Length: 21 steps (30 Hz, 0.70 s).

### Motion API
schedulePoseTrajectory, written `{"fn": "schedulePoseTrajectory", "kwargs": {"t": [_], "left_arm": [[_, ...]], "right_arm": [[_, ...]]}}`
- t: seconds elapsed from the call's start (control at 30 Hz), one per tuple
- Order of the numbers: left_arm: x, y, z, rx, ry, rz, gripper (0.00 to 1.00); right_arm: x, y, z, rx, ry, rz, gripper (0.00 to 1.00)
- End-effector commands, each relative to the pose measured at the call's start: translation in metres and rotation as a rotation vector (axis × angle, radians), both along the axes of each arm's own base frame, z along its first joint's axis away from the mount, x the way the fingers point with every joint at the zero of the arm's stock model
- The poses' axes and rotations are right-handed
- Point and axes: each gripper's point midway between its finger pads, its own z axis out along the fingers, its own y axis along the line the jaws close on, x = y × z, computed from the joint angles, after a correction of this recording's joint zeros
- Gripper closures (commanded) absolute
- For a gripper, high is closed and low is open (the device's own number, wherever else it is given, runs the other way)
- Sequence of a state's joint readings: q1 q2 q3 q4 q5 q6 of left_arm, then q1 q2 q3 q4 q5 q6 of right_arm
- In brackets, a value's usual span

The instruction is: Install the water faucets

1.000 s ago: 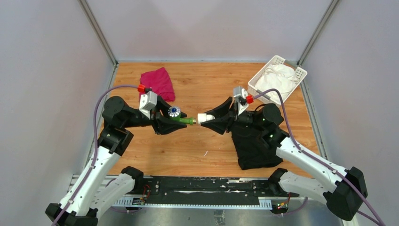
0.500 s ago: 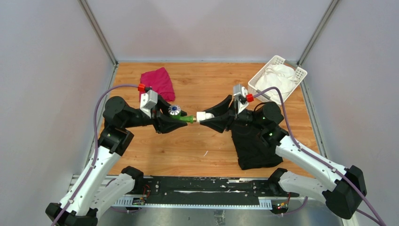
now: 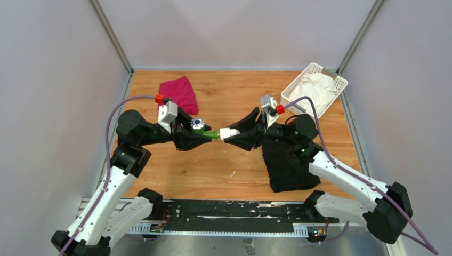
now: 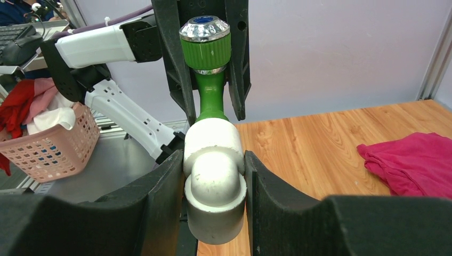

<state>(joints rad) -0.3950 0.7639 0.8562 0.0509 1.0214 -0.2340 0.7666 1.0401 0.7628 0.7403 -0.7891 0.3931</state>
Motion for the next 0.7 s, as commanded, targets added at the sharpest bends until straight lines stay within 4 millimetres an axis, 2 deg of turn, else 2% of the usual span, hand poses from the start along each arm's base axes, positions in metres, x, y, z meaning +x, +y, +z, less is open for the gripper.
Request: {"fn": "schedulePoseTrajectory", "kwargs": {"t": [0.0, 0.27, 0.67], "left_arm": [[0.0035, -0.0001, 0.0046, -0.014, -0.021, 0.026, 1.00], [0.0079, -0.0001, 0.0027, -0.013, -0.011, 0.045, 1.00], [0.0073, -0.0040, 0.0003, -0.017, -0.001, 0.044, 1.00]], "right_arm": [[-0.0172, -0.0012, 0.0233, 0.078, -0.048, 0.058, 1.00], [-0.0127, -0.0052, 0.0248, 0.122, -0.010, 0.015, 1.00], [-0.0165, -0.0011, 0.0258, 0.171, 0.052, 0.059, 1.00]]}}
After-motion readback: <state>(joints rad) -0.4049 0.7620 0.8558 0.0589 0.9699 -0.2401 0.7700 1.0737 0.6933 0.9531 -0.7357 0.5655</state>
